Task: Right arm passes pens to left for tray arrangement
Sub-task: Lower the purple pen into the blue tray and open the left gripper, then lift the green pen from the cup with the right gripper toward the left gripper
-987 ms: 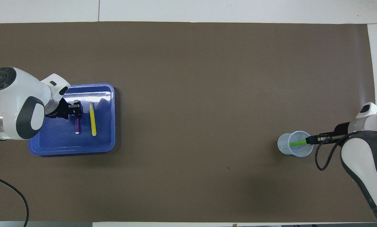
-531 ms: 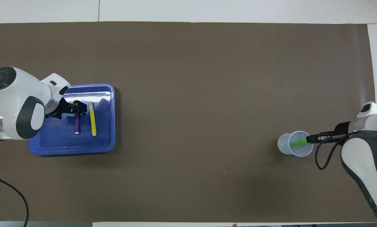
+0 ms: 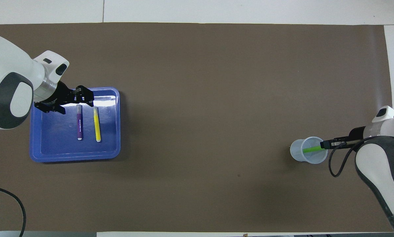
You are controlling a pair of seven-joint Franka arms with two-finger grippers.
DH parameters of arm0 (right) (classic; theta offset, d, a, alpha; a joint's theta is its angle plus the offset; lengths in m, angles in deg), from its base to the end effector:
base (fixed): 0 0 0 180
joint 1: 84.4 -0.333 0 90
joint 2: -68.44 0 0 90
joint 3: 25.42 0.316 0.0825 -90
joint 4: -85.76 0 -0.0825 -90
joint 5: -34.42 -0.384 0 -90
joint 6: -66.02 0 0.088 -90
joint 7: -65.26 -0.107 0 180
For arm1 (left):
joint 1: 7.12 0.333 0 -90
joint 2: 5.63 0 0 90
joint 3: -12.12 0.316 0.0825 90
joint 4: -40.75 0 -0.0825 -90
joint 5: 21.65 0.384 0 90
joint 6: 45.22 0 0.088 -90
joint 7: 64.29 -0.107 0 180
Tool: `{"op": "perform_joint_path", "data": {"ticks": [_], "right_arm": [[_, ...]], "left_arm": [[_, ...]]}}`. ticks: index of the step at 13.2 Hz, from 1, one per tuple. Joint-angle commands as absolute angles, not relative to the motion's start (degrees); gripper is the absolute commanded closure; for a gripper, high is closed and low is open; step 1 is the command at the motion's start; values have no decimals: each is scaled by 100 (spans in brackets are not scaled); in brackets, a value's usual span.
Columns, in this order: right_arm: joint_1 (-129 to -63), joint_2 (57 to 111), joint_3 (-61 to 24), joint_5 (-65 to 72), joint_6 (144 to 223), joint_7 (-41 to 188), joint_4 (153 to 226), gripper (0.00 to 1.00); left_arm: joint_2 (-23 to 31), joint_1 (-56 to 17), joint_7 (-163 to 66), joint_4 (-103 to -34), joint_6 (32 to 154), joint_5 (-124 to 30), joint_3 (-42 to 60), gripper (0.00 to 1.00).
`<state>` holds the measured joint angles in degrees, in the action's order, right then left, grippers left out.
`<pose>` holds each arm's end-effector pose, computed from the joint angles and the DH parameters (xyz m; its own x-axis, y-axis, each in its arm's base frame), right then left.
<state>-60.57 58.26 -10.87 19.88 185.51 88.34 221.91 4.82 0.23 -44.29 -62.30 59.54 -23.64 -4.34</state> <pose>0.4573 -0.0616 0.3817 0.9935 0.1011 -0.0530 0.0889 -0.9766 -0.1956 0.5868 -0.0888 0.4366 0.9667 0.1957 -0.1648 0.2030 -0.9788 0.0286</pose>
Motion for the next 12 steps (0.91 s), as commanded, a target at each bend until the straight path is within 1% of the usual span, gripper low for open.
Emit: {"op": "perform_joint_path", "data": {"ticks": [1, 4, 7, 9, 11, 12], "right_arm": [[-6023, 5859, -1030, 1886, 18573, 8768, 22164, 61], [-6023, 5851, -1030, 1710, 18537, 8768, 22163, 67], [-6067, 5851, -1030, 1702, 18529, 8776, 22155, 72], [-6067, 5851, -1030, 1710, 18520, 8776, 22155, 88], [-6067, 5851, -1030, 1710, 18520, 8785, 22155, 100], [-6067, 5851, -1030, 1710, 18528, 8777, 22155, 100]], "left_arm": [[238, -53, -3453, -6068, 5700, -2813, -650, 0], [-184, -53, -2179, -6068, 5700, -3533, -800, 0], [-449, -61, -721, -6068, 5787, -4132, -1011, 0], [-536, -53, 71, -6068, 5962, -4343, -1248, 0], [-616, -53, 626, -6068, 6060, -4563, -1371, 0], [-642, -53, 820, -6068, 6095, -4669, -1398, 0]]}}
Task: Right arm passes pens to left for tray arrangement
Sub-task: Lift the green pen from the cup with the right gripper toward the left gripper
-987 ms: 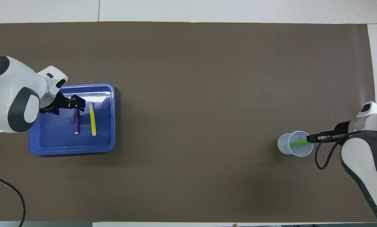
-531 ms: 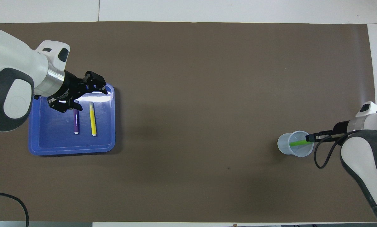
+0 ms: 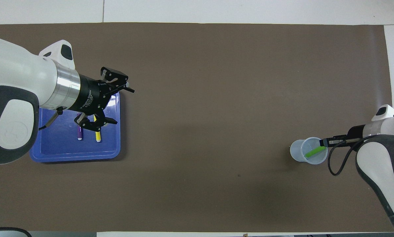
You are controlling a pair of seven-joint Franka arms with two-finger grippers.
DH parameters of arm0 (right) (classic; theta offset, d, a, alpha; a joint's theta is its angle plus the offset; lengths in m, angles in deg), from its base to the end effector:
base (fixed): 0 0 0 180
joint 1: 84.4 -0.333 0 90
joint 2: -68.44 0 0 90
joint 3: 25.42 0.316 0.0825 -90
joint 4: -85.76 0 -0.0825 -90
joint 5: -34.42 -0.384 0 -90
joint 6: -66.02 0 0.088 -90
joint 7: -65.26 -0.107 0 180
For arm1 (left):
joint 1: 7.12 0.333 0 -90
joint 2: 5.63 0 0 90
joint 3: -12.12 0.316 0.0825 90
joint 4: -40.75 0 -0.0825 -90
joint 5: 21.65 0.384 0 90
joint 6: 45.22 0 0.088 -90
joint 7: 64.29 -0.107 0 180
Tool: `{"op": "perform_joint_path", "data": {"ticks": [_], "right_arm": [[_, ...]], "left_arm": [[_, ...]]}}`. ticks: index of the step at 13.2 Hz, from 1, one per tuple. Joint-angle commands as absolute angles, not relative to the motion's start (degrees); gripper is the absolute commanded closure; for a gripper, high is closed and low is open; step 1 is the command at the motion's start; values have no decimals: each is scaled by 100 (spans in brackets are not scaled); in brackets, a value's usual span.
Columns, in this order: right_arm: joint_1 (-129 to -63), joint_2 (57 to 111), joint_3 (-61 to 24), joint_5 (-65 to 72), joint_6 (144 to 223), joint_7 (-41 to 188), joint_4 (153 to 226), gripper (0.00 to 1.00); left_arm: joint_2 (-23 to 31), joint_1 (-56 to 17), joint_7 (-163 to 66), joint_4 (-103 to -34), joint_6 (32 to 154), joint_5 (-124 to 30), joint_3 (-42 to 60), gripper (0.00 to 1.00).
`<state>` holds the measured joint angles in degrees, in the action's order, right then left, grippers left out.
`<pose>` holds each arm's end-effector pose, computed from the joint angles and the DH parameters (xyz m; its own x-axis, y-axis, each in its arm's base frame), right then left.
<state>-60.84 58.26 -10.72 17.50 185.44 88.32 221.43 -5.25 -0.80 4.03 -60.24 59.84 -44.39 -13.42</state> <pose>0.4605 -0.0565 0.3856 0.9956 0.0857 -0.0368 0.0753 -0.9714 -0.2253 0.5311 -0.2174 0.5591 0.5741 0.7458 -0.3381 0.8174 -0.5464 0.1827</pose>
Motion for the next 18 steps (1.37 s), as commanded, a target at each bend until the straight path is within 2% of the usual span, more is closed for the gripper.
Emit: {"op": "perform_joint_path", "data": {"ticks": [1, 4, 7, 11, 15, 18], "right_arm": [[-6059, 5859, -1030, 1710, 18520, 8776, 22137, 100], [-6067, 5903, -1030, 1606, 18240, 8768, 21858, 100], [-6443, 5886, -1012, 1499, 17494, 8207, 21033, 100], [-6463, 5921, -995, 1719, 16439, 8100, 19864, 100], [-6620, 5947, -960, 1579, 16182, 7321, 19378, 100], [-7208, 6009, -933, 676, 16688, 5347, 19324, 100]], "left_arm": [[-686, -53, 1014, -6077, 6147, -4774, -1425, 0], [-704, -53, 1602, -6086, 6253, -5064, -1486, 0], [-695, -53, 2437, -6120, 6560, -5266, -1574, 0], [-713, -62, 3395, -6191, 6894, -5741, -1644, 0], [-862, -236, 3801, -6463, 7228, -6049, -1688, 0], [-862, -308, 3977, -6472, 7352, -6058, -1688, 0]]}}
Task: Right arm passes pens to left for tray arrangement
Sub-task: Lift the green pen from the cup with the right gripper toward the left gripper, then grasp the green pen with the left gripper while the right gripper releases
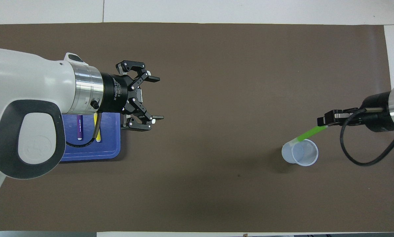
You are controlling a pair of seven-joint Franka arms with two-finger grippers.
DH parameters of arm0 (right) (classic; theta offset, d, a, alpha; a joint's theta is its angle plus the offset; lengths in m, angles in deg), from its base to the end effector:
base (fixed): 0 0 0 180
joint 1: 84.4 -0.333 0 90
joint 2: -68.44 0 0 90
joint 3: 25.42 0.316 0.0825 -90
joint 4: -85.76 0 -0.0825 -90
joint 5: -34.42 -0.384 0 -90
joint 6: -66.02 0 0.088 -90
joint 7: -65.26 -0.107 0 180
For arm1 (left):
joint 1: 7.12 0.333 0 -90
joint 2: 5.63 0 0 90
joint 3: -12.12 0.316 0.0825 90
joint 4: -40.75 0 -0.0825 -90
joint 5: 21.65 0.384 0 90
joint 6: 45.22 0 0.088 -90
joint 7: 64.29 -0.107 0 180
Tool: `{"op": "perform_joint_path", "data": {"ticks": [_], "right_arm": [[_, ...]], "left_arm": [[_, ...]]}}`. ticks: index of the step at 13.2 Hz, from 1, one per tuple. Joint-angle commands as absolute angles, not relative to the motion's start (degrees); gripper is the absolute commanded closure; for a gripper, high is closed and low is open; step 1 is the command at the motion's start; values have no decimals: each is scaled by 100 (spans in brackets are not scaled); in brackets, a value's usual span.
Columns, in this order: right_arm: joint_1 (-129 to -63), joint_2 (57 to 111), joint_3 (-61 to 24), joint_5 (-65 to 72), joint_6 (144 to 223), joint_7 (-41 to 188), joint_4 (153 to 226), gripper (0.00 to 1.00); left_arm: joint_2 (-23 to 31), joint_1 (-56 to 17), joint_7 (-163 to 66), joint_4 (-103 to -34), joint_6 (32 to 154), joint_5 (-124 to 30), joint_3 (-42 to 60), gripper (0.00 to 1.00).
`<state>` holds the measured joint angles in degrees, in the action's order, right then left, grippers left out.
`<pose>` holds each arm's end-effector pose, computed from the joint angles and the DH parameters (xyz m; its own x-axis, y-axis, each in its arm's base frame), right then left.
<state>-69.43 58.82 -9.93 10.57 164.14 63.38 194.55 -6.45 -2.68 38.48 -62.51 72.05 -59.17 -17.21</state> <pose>0.5093 0.0513 0.5729 0.9955 -0.0838 -0.0453 -0.0945 -0.9296 -0.3563 0.5169 -0.2785 0.5768 -0.0055 0.7920 -0.6105 0.9991 0.0295 0.0294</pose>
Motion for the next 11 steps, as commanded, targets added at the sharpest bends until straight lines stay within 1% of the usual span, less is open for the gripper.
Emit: {"op": "perform_joint_path", "data": {"ticks": [1, 6, 9, 11], "right_arm": [[-7471, 6026, -942, 569, 17022, 4905, 19333, 100], [-8307, 6009, -933, 103, 18377, 2391, 19588, 100], [-8808, 6018, -933, -12, 19106, 1221, 19649, 100], [-9002, 6000, -933, -12, 19345, 982, 19737, 100]], "left_arm": [[-862, -334, 3995, -6472, 7387, -6084, -1697, 0], [-871, -492, 4152, -6507, 7396, -6208, -1759, 0], [-1055, -825, 4258, -6866, 7947, -6225, -1759, 0], [-1073, -957, 4268, -6973, 8282, -6313, -1759, 0]]}}
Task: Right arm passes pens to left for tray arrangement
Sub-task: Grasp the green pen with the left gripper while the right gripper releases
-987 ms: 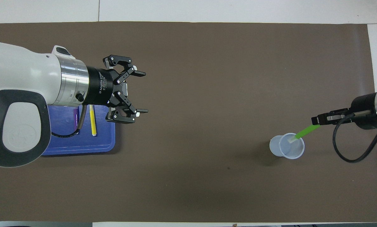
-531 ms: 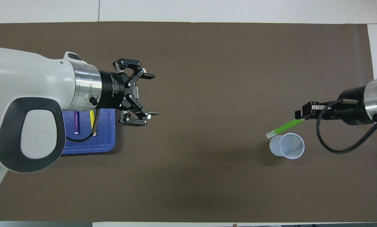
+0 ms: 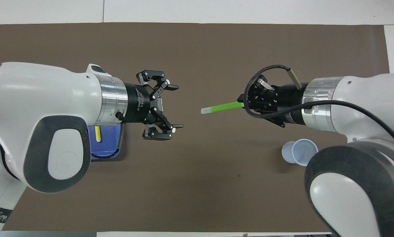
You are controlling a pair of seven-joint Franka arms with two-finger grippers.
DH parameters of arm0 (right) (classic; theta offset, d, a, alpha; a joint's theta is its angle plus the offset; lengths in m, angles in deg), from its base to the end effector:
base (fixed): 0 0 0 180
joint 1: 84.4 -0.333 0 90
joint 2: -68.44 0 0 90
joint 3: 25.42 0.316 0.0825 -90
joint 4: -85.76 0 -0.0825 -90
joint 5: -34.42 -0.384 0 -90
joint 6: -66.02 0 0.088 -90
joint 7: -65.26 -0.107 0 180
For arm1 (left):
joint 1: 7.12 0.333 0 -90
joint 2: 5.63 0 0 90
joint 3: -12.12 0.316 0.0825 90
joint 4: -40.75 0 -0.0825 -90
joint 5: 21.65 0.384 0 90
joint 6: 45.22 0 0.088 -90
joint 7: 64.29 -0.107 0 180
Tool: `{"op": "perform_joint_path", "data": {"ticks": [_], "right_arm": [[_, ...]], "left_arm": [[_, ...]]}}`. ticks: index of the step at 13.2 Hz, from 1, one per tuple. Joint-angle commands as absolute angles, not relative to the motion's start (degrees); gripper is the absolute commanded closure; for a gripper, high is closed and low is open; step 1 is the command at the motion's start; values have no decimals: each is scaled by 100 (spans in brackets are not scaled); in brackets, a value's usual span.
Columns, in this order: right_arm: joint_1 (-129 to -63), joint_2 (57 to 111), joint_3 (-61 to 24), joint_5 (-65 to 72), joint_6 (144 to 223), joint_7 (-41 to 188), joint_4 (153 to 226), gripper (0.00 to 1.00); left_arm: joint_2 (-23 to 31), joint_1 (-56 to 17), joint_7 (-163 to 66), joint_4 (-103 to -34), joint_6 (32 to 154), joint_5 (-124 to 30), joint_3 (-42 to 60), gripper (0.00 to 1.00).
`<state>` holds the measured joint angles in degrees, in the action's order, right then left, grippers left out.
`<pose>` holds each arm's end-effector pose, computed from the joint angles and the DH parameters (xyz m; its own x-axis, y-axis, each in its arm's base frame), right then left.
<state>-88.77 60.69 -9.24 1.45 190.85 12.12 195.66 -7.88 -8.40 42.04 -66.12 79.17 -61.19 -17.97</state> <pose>0.5115 0.2226 0.5943 0.7229 -0.6556 -0.2183 -0.6486 -0.5349 -0.5415 0.4843 -0.3293 0.5689 -0.0137 0.7714 -0.6362 0.9981 0.0492 0.0381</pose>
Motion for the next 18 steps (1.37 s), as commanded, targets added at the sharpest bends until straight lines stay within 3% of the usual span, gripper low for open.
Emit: {"op": "perform_joint_path", "data": {"ticks": [1, 7, 15, 18], "right_arm": [[-9151, 6009, -933, -12, 19416, 841, 19738, 100], [-9643, 5983, -924, -12, 19766, 446, 19799, 100], [-9653, 6000, -924, -12, 19856, 339, 19808, 100], [-9636, 5991, -924, -12, 19882, 348, 19861, 100]], "left_arm": [[-1073, -1010, 4268, -6982, 8362, -6322, -1767, 0], [-1266, -1274, 4276, -7280, 8468, -6357, -1759, 0], [-1337, -1213, 4197, -7255, 8161, -6331, -1706, 0], [-1346, -1160, 4128, -7219, 8143, -6304, -1706, 5]]}}
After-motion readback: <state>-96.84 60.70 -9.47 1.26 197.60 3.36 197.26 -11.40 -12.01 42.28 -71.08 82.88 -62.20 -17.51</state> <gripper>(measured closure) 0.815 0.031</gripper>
